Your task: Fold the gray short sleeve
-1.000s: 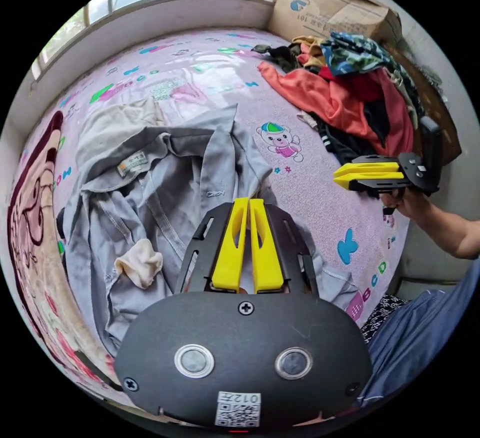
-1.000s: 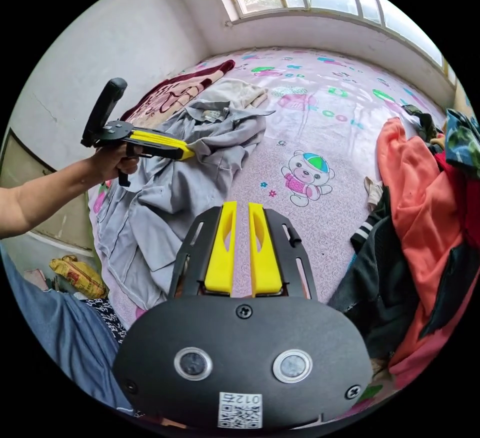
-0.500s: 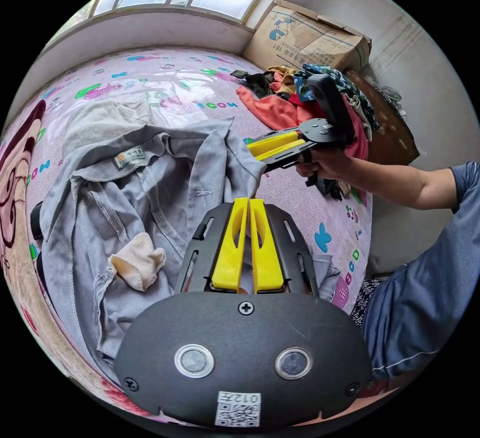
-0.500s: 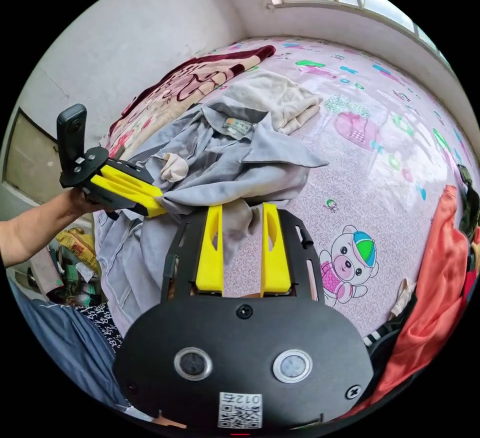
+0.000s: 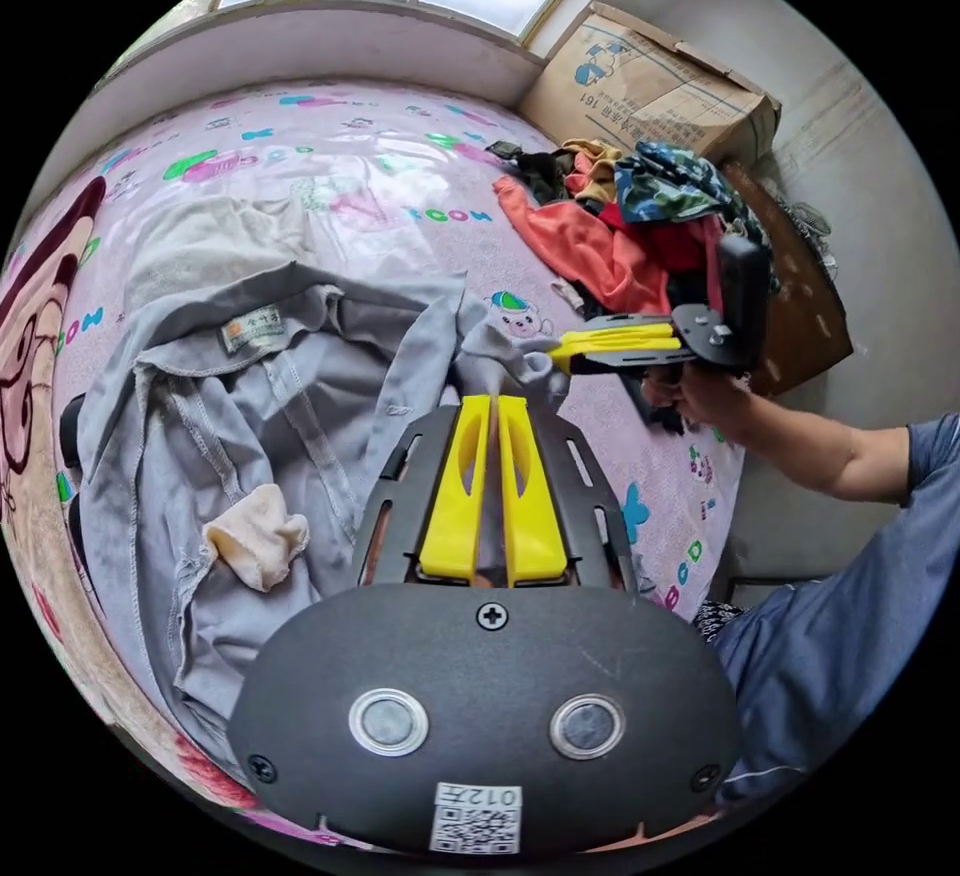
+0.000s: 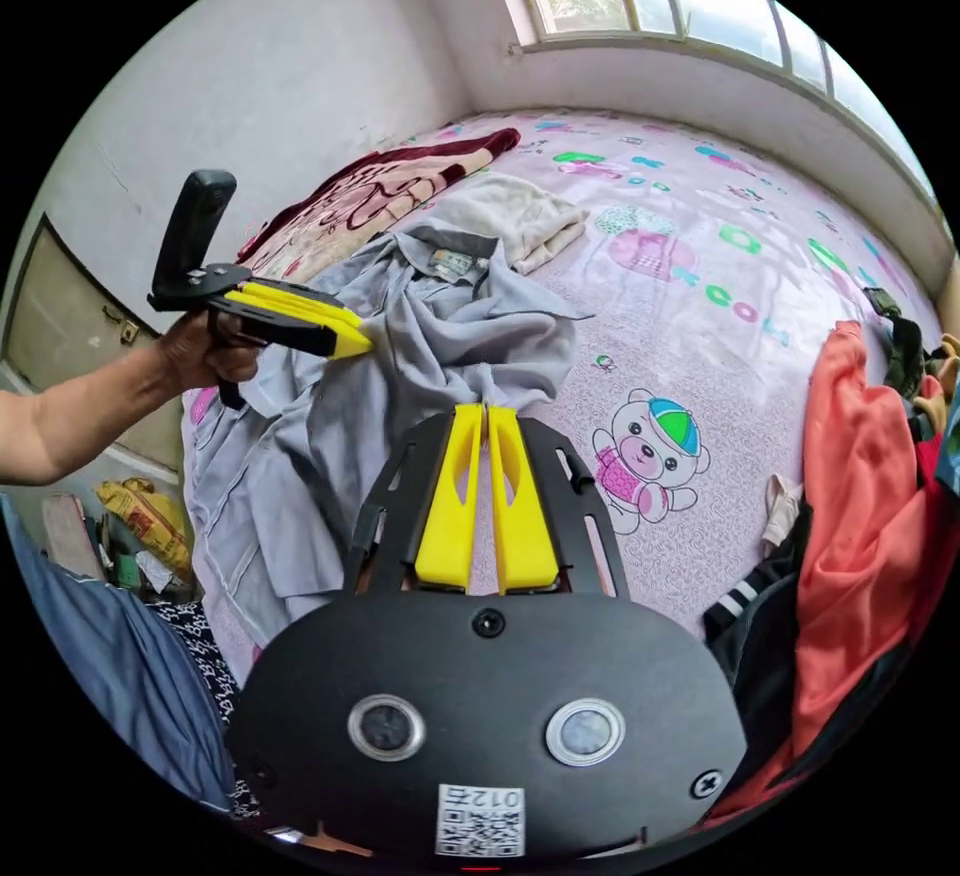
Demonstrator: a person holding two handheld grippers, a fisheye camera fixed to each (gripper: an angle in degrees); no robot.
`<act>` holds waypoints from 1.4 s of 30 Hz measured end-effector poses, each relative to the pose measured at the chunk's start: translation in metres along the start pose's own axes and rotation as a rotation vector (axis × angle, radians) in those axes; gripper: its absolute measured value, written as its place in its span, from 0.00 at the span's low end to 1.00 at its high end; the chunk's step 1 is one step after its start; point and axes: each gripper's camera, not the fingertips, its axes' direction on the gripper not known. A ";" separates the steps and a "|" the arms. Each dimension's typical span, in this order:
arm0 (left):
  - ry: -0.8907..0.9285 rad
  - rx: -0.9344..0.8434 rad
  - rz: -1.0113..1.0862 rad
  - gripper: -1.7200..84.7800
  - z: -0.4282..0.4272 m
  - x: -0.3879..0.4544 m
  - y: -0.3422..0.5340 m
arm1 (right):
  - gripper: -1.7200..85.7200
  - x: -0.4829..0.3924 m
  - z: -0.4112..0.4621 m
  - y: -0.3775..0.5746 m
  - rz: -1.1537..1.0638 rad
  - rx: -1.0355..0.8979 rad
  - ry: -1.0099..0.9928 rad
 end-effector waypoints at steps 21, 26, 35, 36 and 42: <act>0.033 -0.400 0.052 0.02 0.120 -0.010 -0.096 | 0.05 -0.026 -0.046 0.107 0.059 0.143 0.190; 0.141 -0.196 0.012 0.02 0.104 -0.035 -0.067 | 0.09 -0.013 -0.077 0.089 0.007 0.197 0.214; 0.192 -0.119 0.001 0.02 0.101 -0.052 -0.049 | 0.13 -0.016 -0.005 0.016 -0.326 -0.099 0.015; 0.195 -0.119 -0.002 0.02 0.101 -0.052 -0.049 | 0.12 -0.017 -0.001 0.016 -0.350 -0.111 0.001; 0.151 -0.040 -0.100 0.02 0.094 -0.065 -0.046 | 0.04 0.016 -0.023 0.035 -0.182 -0.023 0.114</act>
